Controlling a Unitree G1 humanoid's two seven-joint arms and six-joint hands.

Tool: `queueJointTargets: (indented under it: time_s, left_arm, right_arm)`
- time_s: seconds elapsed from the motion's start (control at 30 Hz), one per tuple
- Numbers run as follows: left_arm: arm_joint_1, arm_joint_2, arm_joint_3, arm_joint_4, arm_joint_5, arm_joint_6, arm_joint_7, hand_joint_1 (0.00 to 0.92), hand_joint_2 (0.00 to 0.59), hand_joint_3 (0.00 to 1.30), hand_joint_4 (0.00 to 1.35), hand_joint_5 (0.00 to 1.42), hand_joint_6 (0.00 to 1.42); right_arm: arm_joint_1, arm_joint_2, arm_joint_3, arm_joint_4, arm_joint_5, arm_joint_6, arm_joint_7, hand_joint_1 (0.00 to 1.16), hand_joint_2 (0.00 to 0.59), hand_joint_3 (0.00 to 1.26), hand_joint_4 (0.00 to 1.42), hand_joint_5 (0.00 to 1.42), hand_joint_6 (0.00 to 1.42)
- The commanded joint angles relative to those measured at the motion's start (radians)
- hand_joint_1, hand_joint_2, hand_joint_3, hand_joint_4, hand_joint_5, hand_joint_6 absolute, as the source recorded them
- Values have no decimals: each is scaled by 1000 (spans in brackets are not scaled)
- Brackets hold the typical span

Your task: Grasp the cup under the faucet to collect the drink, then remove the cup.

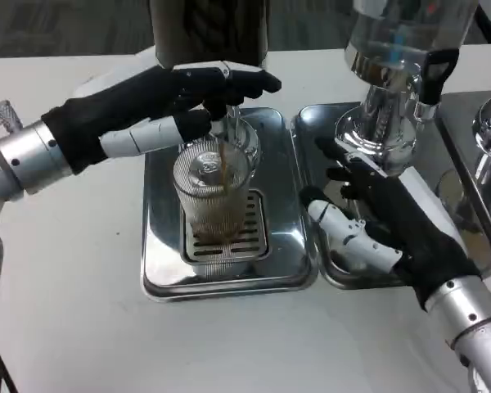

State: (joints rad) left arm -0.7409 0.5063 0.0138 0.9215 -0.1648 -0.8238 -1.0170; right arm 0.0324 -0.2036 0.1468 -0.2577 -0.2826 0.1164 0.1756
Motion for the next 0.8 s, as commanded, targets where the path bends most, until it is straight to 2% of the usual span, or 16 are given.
queueJointTargets:
  time_s: [0.03, 0.33, 0.8]
  left_arm:
    - [37, 4, -26, -8, 35, -10, -13, 0, 43, 242, 138, 143, 169]
    - [47, 7, -31, -24, 39, -21, -4, 0, 48, 242, 138, 142, 169]
    - [53, 14, -43, -36, 36, -21, 10, 0, 48, 242, 137, 142, 169]
  right_arm:
    - [-32, -8, 7, 17, 10, 19, 22, 458, 258, 65, 32, 75, 112]
    - [-76, -6, 14, 55, 14, 40, 45, 495, 255, 41, 22, 51, 97]
    - [-142, 8, 21, 143, 48, 35, 43, 498, 255, 40, 14, 50, 96]
